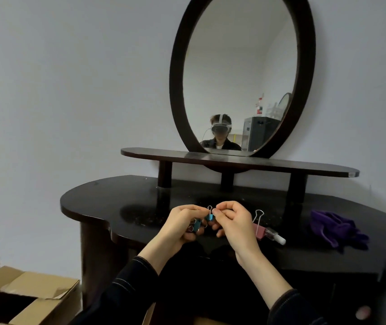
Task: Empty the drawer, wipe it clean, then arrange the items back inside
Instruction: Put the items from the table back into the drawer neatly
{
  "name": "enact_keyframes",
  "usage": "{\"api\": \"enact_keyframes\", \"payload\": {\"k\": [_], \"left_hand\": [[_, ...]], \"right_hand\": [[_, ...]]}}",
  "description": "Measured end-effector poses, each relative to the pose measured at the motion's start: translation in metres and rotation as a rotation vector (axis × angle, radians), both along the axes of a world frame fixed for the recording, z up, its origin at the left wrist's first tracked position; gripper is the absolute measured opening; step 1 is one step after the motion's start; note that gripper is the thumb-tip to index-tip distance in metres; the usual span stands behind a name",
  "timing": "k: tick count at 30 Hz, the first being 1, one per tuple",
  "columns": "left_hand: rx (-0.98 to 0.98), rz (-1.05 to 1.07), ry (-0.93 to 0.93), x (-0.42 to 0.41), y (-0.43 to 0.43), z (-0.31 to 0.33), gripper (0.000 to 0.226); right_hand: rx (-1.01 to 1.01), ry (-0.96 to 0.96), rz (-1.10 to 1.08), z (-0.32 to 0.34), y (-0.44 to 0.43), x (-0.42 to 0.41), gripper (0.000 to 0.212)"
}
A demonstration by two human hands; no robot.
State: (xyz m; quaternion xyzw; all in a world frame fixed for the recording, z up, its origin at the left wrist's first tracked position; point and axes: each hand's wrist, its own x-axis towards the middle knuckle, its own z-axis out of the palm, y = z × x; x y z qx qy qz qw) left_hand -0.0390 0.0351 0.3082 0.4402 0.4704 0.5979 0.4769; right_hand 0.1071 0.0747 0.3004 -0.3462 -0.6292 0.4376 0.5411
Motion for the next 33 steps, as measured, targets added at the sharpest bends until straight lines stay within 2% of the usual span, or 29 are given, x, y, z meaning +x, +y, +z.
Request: {"api": "enact_keyframes", "payload": {"k": [4, 9, 13, 16, 20, 23, 25, 28, 33], "left_hand": [[-0.018, -0.010, 0.019, 0.001, 0.001, 0.001, 0.014], [-0.006, 0.075, 0.008, 0.000, 0.004, -0.002, 0.017], [0.003, 0.069, 0.006, 0.001, 0.003, -0.002, 0.012], [0.014, 0.071, -0.007, 0.000, 0.002, -0.002, 0.010], [0.068, 0.109, -0.220, 0.000, -0.007, 0.000, 0.006], [0.025, -0.063, -0.545, -0.005, -0.032, 0.000, 0.008], [-0.042, -0.258, -0.731, -0.007, -0.057, -0.009, 0.008], [-0.130, -0.431, -0.757, -0.001, -0.096, -0.033, 0.012], [-0.358, -0.418, -0.821, 0.010, -0.117, -0.087, 0.006]], "right_hand": [[-0.008, -0.009, 0.022, -0.001, 0.000, 0.001, 0.001], [-0.049, -0.040, -0.007, 0.000, -0.001, -0.002, 0.022], [-0.092, -0.117, 0.056, 0.002, 0.002, -0.001, 0.010], [-0.132, -0.110, 0.094, 0.004, 0.004, -0.001, 0.009], [-0.213, 0.100, 0.072, 0.003, 0.002, 0.003, 0.014], [-0.231, 0.193, 0.115, 0.003, -0.010, 0.016, 0.010], [-0.166, 0.147, 0.231, -0.001, -0.027, 0.028, 0.006], [0.008, 0.038, 0.364, -0.015, -0.058, 0.050, 0.011], [0.004, -0.115, 0.380, -0.072, -0.094, 0.072, 0.006]]}}
